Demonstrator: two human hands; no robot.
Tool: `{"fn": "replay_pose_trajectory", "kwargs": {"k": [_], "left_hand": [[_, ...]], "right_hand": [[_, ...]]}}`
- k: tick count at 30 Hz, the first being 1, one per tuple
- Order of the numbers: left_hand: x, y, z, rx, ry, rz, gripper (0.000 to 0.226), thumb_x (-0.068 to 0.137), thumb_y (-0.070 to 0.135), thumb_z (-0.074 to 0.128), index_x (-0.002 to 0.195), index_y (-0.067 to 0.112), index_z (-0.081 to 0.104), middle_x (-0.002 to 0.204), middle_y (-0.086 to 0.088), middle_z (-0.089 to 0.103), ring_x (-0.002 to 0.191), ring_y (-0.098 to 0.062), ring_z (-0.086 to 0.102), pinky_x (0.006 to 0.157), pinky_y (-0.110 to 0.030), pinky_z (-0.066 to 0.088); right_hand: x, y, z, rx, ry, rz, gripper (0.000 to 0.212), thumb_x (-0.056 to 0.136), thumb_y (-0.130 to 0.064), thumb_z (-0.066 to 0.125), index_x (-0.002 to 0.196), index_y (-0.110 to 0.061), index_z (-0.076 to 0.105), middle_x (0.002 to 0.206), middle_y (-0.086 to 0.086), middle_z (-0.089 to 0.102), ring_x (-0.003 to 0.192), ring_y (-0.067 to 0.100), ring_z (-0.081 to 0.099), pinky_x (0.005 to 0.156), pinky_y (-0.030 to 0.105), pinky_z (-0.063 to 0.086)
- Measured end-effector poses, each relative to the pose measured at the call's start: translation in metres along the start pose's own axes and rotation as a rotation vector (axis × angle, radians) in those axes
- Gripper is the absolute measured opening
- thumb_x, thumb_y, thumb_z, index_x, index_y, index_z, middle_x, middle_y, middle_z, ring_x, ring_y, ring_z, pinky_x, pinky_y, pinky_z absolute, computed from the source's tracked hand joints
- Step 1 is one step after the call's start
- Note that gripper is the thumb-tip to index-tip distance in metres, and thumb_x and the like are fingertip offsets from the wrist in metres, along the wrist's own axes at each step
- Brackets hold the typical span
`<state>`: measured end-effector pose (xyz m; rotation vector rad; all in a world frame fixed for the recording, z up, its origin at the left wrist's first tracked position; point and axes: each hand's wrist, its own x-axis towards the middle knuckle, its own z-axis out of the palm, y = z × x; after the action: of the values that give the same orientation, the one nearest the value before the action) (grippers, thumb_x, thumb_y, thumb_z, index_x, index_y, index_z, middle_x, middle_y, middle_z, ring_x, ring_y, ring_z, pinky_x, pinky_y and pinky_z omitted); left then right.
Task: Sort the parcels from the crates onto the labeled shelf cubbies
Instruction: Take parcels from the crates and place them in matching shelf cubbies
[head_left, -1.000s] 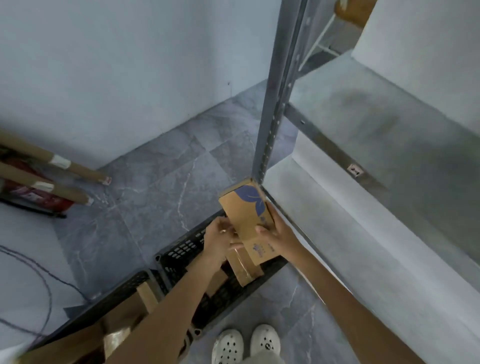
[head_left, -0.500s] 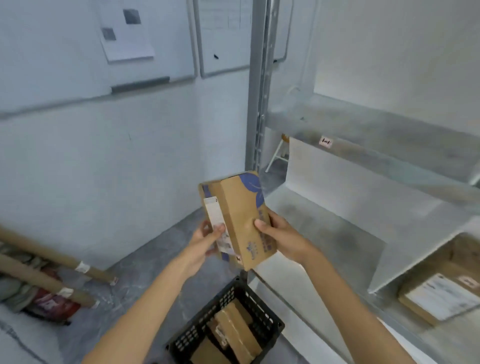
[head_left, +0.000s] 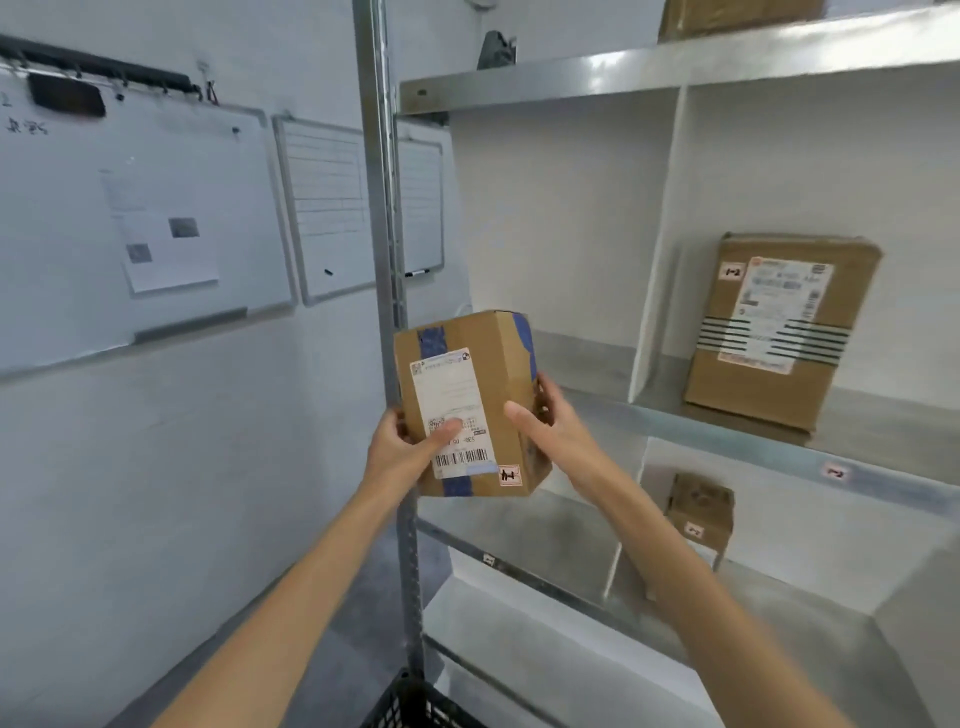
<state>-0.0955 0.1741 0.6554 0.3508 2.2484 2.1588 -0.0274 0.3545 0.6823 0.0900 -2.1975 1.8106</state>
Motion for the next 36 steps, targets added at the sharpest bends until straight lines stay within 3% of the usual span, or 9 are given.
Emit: {"fn": "replay_pose_trajectory", "kwargs": {"k": [3,9,12,17,19,24,30,33,36], "left_hand": [[-0.031,0.024,0.024,0.063,-0.001,0.082,0.058,0.069,0.040,0.079,0.112,0.017,0.047,0.099,0.008,0.063,0.089,-0.008,0.064,0.073,-0.028,0.057],[-0.095,0.054,0.068,0.045,-0.160,0.102,0.056,0.073,0.042,0.074,0.115,0.017,0.047,0.107,0.003,0.066,0.094,-0.010,0.066,0.075,-0.028,0.057],[-0.122,0.068,0.086,-0.061,-0.320,0.054,0.044,0.083,0.032,0.068,0.119,0.021,0.044,0.111,0.002,0.063,0.092,-0.005,0.063,0.065,-0.016,0.053],[-0.145,0.075,0.108,-0.169,-0.686,-0.067,0.085,0.059,0.052,0.081,0.130,0.031,0.039,0.124,0.000,0.062,0.109,-0.019,0.062,0.088,-0.043,0.054],[-0.150,0.080,0.120,-0.127,-0.804,-0.029,0.082,0.058,0.050,0.081,0.127,0.036,0.039,0.124,0.004,0.063,0.110,-0.018,0.063,0.091,-0.045,0.053],[-0.157,0.096,0.149,-0.119,-0.872,0.051,0.078,0.067,0.041,0.077,0.135,0.033,0.038,0.124,0.004,0.064,0.109,-0.018,0.064,0.085,-0.040,0.056],[-0.157,0.100,0.158,0.054,-1.017,0.097,0.064,0.072,0.041,0.076,0.127,0.042,0.043,0.116,0.013,0.067,0.108,-0.013,0.064,0.086,-0.036,0.056],[-0.152,0.101,0.160,0.055,-1.038,0.088,0.083,0.056,0.054,0.081,0.128,0.042,0.043,0.119,0.013,0.065,0.109,-0.014,0.063,0.083,-0.034,0.057],[-0.151,0.097,0.171,-0.147,-0.918,0.028,0.114,0.053,0.054,0.083,0.145,0.041,0.018,0.139,0.007,0.049,0.103,-0.010,0.065,0.072,-0.023,0.056]], "right_hand": [[-0.037,-0.020,-0.023,-0.035,-0.006,-0.001,0.075,0.076,-0.045,0.067,0.139,-0.035,0.028,0.127,-0.009,0.054,0.112,0.010,0.057,0.094,0.032,0.050],[-0.121,-0.040,-0.077,0.144,0.142,0.012,0.050,0.067,-0.044,0.069,0.110,-0.048,0.045,0.123,-0.004,0.059,0.111,0.019,0.061,0.098,0.043,0.049],[-0.158,-0.044,-0.100,0.231,0.187,0.048,0.070,0.072,-0.041,0.074,0.133,-0.036,0.039,0.127,-0.002,0.058,0.109,0.020,0.063,0.096,0.044,0.050],[-0.200,-0.055,-0.127,0.378,0.325,0.039,0.082,0.073,-0.037,0.068,0.143,-0.024,0.028,0.130,0.007,0.057,0.106,0.024,0.066,0.086,0.041,0.056],[-0.209,-0.059,-0.136,0.415,0.369,0.027,0.082,0.073,-0.038,0.067,0.144,-0.024,0.026,0.129,0.010,0.057,0.104,0.025,0.066,0.082,0.039,0.058],[-0.224,-0.080,-0.176,0.234,0.436,-0.001,0.097,0.068,-0.051,0.071,0.147,-0.032,0.017,0.134,0.002,0.055,0.115,0.017,0.060,0.101,0.048,0.045],[-0.240,-0.126,-0.230,-0.049,0.398,0.016,0.054,0.083,-0.041,0.065,0.132,-0.031,0.046,0.117,0.003,0.064,0.103,0.016,0.063,0.079,0.028,0.053],[-0.252,-0.124,-0.243,-0.052,0.290,0.073,0.043,0.083,-0.034,0.066,0.124,-0.030,0.056,0.118,0.007,0.064,0.102,0.017,0.064,0.079,0.030,0.055],[-0.256,-0.114,-0.242,0.103,0.487,-0.038,0.037,0.086,-0.026,0.064,0.123,-0.024,0.055,0.111,0.010,0.060,0.087,0.016,0.063,0.068,0.029,0.055]]}}
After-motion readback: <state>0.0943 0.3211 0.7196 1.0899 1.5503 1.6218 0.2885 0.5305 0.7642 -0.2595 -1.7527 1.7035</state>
